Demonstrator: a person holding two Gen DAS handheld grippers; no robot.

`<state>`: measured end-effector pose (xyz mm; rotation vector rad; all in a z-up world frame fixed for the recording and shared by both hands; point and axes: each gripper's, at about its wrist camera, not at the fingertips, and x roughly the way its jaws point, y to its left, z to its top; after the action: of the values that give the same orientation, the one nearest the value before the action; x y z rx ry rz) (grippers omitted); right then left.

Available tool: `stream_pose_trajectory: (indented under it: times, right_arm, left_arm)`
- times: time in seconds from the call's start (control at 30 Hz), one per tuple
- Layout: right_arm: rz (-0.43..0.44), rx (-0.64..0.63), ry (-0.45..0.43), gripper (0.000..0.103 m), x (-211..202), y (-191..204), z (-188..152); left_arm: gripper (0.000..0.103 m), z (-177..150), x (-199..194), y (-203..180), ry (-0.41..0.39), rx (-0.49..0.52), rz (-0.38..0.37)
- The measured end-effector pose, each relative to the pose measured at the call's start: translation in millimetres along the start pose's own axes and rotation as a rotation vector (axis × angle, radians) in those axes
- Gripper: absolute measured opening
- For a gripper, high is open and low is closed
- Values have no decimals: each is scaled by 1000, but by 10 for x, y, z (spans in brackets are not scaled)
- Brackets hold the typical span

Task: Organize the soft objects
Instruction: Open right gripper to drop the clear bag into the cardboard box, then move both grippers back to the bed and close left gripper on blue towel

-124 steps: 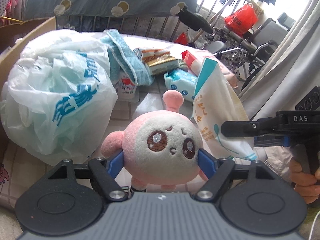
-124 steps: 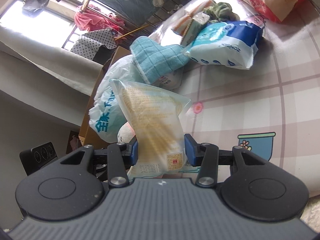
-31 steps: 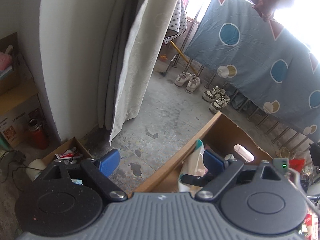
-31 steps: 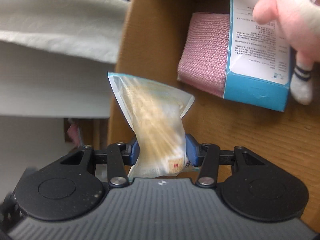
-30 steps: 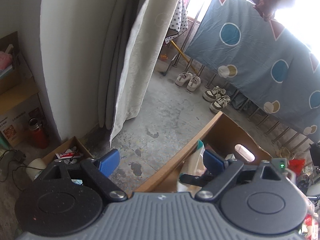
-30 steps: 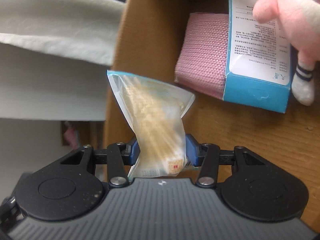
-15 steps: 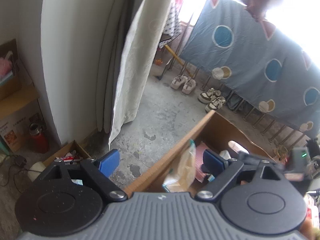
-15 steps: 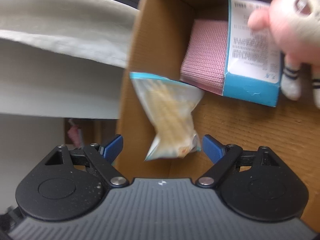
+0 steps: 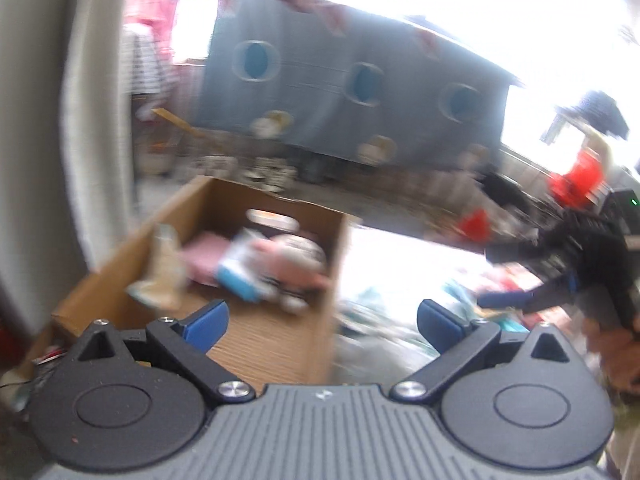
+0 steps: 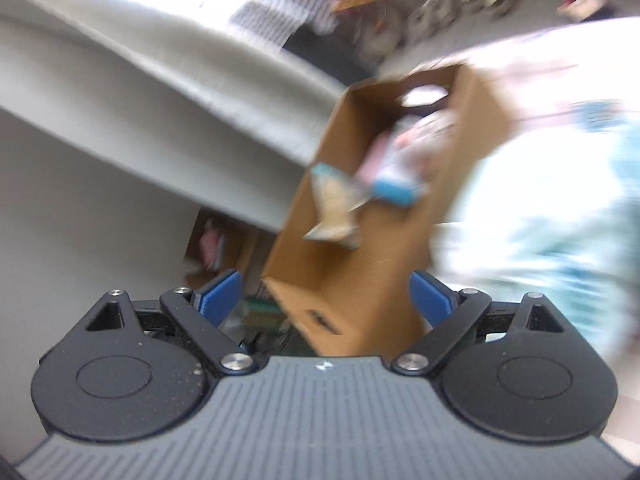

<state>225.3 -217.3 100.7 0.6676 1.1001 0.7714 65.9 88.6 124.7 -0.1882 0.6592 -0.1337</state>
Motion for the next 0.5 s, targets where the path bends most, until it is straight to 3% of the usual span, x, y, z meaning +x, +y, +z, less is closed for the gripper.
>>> stream_pose_trajectory:
  times: [0.13, 0.27, 0.5]
  right_arm:
    - [-52, 55, -132, 92, -868, -586, -290]
    - [-96, 98, -220, 92, -1406, -1095, -574]
    - [-108, 129, -279, 92, -1539, -1639, -859]
  left_arm:
    - [101, -260, 150, -571, 14, 82, -85]
    - [101, -490, 307, -1067, 5, 177, -166]
    - [100, -656, 834, -1778, 32, 349, -157]
